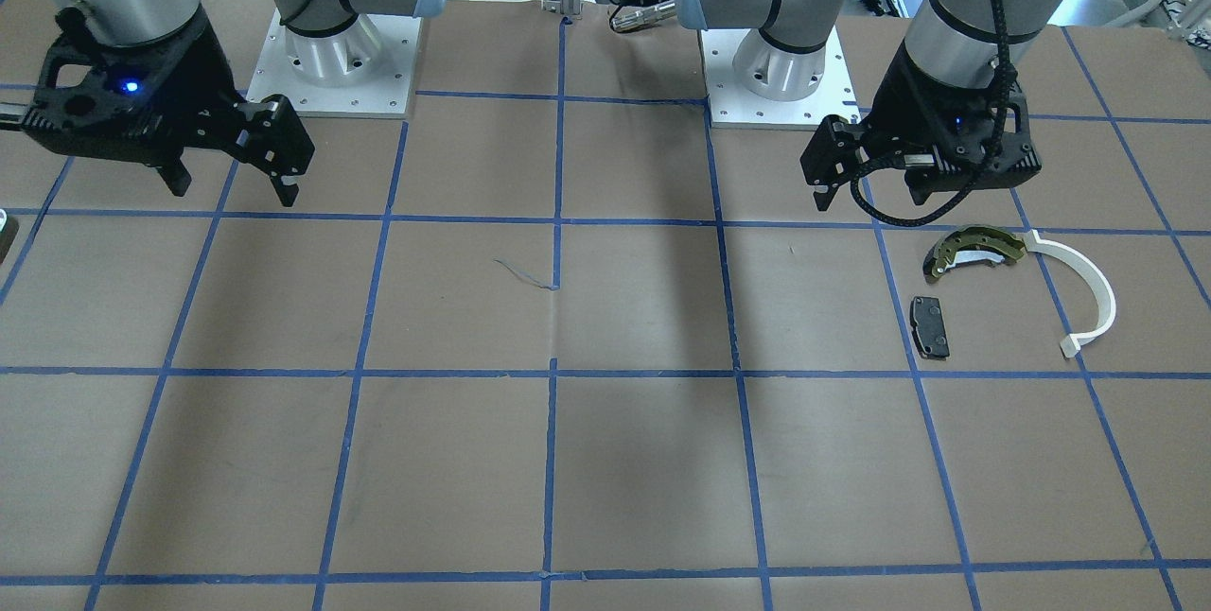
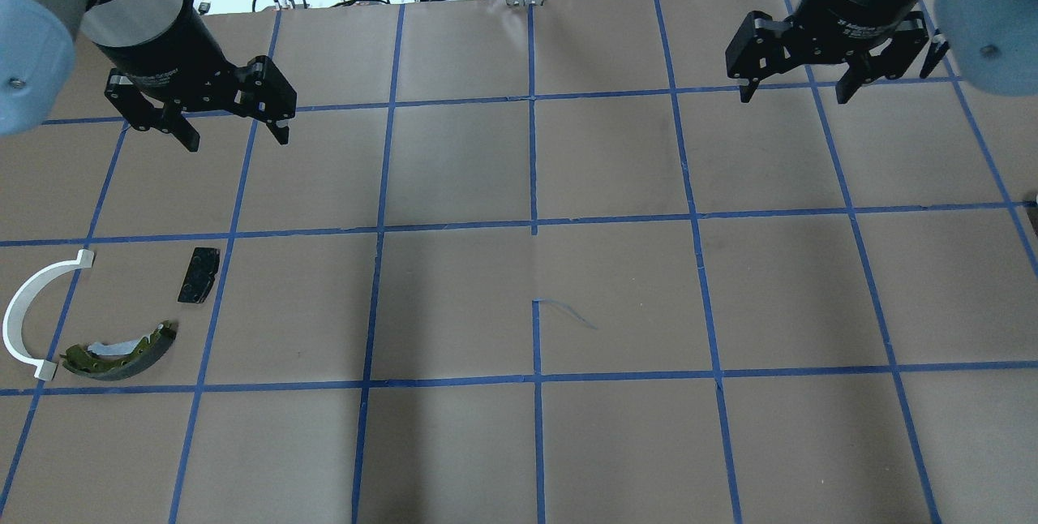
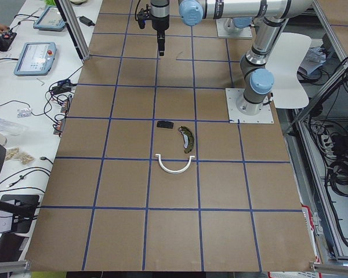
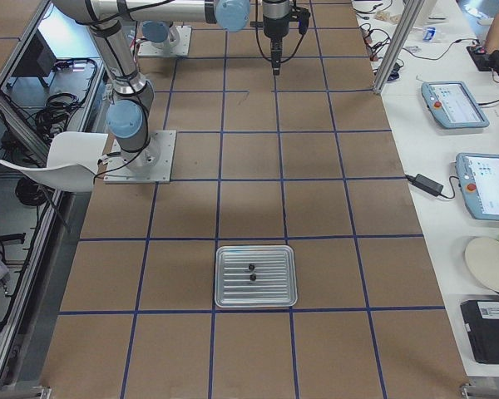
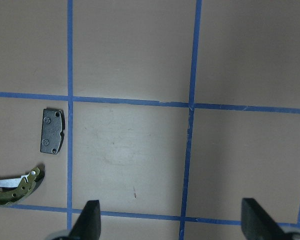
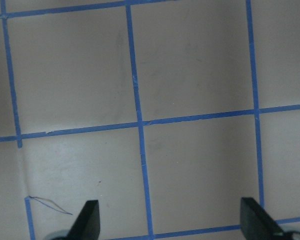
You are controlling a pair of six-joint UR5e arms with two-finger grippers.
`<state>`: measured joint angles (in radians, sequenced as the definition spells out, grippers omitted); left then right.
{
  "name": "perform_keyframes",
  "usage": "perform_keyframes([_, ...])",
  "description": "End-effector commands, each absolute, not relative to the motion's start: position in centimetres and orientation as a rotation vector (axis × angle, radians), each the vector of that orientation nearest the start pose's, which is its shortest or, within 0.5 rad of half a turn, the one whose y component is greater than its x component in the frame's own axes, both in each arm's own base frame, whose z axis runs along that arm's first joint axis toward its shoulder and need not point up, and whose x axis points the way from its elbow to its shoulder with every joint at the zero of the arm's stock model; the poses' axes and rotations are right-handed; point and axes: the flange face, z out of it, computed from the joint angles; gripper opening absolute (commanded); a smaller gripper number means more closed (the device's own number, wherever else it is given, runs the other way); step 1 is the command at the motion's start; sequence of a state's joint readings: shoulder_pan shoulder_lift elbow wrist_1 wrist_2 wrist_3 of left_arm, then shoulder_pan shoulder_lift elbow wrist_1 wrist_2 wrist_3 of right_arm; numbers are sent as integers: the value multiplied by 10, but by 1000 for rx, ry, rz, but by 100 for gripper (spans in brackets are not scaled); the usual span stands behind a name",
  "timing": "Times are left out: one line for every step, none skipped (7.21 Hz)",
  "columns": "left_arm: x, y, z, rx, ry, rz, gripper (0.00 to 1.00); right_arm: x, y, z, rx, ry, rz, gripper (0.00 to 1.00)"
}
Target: Place bearing gear from tray to pile
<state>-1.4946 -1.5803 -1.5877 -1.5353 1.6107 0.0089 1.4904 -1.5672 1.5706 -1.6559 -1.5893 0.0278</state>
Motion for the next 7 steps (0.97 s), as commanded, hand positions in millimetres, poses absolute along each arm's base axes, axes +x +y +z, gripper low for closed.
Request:
perform_keyframes([-91,-505,479,-105,3099,-14,100,-2,-523,491,128,3159,-53,100])
perform_keyframes([-91,-505,478,-105,3098,-9,100,-69,-529,474,52,3154,-6,100])
perform_keyframes([-91,-505,477,-105,3098,-9,100,-142,-528,452,-24,3135,46,100])
perform_keyframes([-91,-504,479,-105,3098,-14,100,-207,-525,434,-96,3135,34,100])
perform_keyframes([-91,-504,480,-105,3098,-16,100,-263,-518,408,-231,3114,48,100])
perform_keyframes([-91,-504,479,-105,3097,-11,100,-311,-500,386,-396,3066,71,100])
perform_keyframes([-91,-505,477,-105,3098,-7,100,-353,-482,365,-561,3008,86,100])
